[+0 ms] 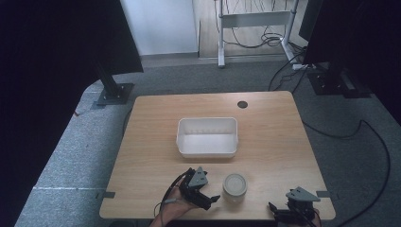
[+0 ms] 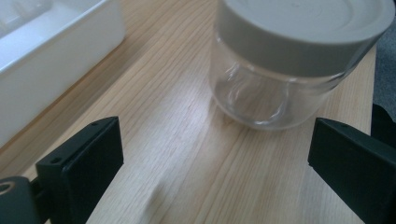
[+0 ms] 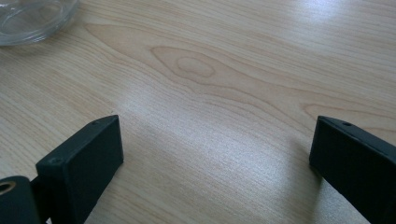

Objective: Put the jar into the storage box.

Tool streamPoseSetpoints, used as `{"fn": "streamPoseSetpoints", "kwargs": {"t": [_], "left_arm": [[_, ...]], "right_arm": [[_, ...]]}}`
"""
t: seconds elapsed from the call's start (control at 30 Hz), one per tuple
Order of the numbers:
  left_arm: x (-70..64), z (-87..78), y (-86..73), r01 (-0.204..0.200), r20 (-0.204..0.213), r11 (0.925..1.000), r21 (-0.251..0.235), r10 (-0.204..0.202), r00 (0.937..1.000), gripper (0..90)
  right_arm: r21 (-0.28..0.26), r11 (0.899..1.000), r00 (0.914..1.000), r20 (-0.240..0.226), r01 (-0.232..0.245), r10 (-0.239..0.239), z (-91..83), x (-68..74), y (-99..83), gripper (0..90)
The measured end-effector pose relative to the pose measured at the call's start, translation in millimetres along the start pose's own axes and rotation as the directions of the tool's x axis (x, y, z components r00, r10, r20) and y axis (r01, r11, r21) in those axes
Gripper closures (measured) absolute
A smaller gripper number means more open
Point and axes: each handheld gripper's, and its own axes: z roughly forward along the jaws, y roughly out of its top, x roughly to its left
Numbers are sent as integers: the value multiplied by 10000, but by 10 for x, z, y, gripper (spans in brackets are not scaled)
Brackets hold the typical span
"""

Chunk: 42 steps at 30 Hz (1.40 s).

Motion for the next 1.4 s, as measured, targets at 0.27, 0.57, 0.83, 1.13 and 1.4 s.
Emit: {"fn": "streamPoseSetpoints", "kwargs": {"t": [0.27,0.57,0.83,1.13,1.4], "left_arm": [[-76,107,103,-178,287,9998,-110,181,9994,28],[-153,222,194,-384,598,9991,-153,392,9974,26],[-195,313,266,-497,755,9986,-156,508,9959,30],[-251,444,332,-718,736,9974,-18,717,9947,40],[-305,573,375,-840,506,9963,168,830,9953,60]], "right_arm": [[-1,10000,10000,-10,14,-14,-1,0,-1,23],[3,10000,10000,-28,17,-17,-2,0,-2,23],[-2,10000,10000,-37,28,-28,-3,-1,-2,24],[2,10000,10000,-48,34,-34,-4,-1,-3,23],[15,10000,10000,-59,45,-45,-5,-1,-4,24]]}}
